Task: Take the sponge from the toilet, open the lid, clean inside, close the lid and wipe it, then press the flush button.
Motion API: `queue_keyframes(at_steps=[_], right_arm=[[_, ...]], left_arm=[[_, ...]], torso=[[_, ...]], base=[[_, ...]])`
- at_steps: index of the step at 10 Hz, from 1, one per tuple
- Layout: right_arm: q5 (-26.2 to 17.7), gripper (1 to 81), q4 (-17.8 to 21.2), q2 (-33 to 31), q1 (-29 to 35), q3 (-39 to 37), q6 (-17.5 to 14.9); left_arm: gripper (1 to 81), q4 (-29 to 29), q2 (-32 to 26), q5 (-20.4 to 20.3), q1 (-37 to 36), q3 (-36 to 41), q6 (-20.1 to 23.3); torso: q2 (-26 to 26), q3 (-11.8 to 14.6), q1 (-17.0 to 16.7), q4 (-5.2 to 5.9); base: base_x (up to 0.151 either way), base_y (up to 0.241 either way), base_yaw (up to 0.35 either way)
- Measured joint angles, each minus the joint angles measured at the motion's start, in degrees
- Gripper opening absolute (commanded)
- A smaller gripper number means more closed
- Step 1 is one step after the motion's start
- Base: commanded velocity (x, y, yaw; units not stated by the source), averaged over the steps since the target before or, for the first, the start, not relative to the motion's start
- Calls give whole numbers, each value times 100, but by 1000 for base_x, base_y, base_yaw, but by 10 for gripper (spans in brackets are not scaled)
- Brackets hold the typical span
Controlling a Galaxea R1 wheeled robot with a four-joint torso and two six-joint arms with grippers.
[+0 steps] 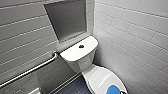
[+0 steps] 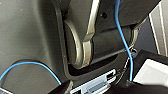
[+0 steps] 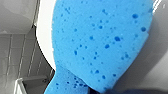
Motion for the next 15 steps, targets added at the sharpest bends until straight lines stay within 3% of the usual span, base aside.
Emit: queue_keyframes(at_steps=[4,9,12,15], right_arm=[[731,10,149,-824,-1041,82,16],[1492,10,306,-1269,-2756,-533,61],[2029,10,193,-1139,-3738,-935,52],[2413,10,-196,-321,-4070,-1503,33]], left_arm=[[811,1,2,0,0,0,0],[811,-2,-127,-11,-15,9,0],[811,-2,-215,-22,-162,122,0],[811,0,-301,-22,-177,150,0]], torso=[[-2,0,0,0],[-2,2,0,0],[13,2,-11,0],[459,2,-293,0]], base=[[0,0,0],[0,0,0],[0,0,0],[0,0,0]])
